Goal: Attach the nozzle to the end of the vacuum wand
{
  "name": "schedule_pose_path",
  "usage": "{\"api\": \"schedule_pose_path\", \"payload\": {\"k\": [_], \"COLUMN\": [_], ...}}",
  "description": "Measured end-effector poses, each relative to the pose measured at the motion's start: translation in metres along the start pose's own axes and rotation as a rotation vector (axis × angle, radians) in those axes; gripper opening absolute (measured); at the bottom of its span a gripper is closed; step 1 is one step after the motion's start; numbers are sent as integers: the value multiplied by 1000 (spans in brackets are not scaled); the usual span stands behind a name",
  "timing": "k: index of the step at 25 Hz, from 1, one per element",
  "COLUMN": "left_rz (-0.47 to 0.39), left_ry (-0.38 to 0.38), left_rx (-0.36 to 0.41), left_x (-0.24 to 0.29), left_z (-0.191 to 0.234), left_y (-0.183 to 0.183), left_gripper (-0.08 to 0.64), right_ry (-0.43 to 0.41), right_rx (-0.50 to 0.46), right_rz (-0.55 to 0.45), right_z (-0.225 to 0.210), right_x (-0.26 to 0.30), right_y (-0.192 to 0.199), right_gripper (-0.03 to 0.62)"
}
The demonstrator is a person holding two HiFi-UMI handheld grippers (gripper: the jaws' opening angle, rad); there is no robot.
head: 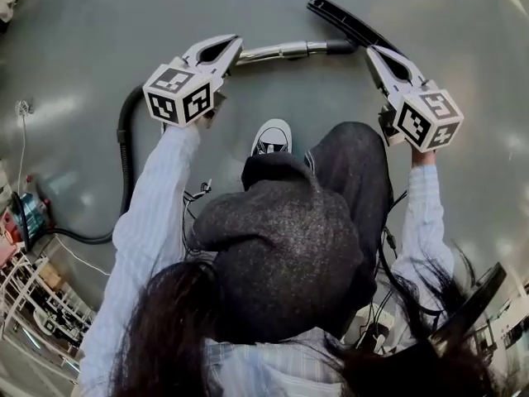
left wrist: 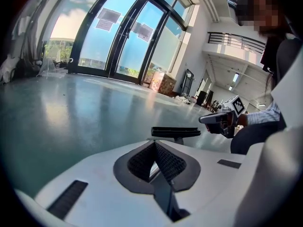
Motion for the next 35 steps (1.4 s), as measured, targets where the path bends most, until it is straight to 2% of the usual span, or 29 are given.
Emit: {"api": "schedule_pose_path", "payload": {"k": [3,6,12,16,22,25,29,35], "left_rz": [35,47,73,80,111,110,89,-36], "left_ry": [35,59,24,15,41,40,16,-20], "left_rx": [34,44,-26,-65,-16,-22,-72,-217], "left_x": [-17,-47,-101,-142,-232,-296,-376,-496], "left_z": [-17,-33,-52,-86,-151,-179,-221,-285], "left_y": [-18,-38,-75,-102,-159,-195,-246,-317], "left_gripper": [4,5,4,3,5,5,5,5], "right_ry": [32,56,83,85,80,91,109,103], "right_rx": [41,98,212,247,292,290,301,256], "right_rz": [-9,-22,-18,-26,-31,-14,-15,-40], "right_z": [0,21,92,143,236,295,363,464], "right_x": [-4,-8,-29,-67,-148,-192,-256,-342], "right_y": [-5,-9,-34,-70,-133,-169,-224,-299], "right_gripper": [5,5,5,5,5,5,5,5]}}
Point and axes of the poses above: the fingertips, and each gripper's own axes: x forward along the fingers, z to its left, y out of its underside, the point moved 7 cm from there along -x, backward along the fingers, and after that the axes turned 14 degrees about -y, right-handed, at the moved point
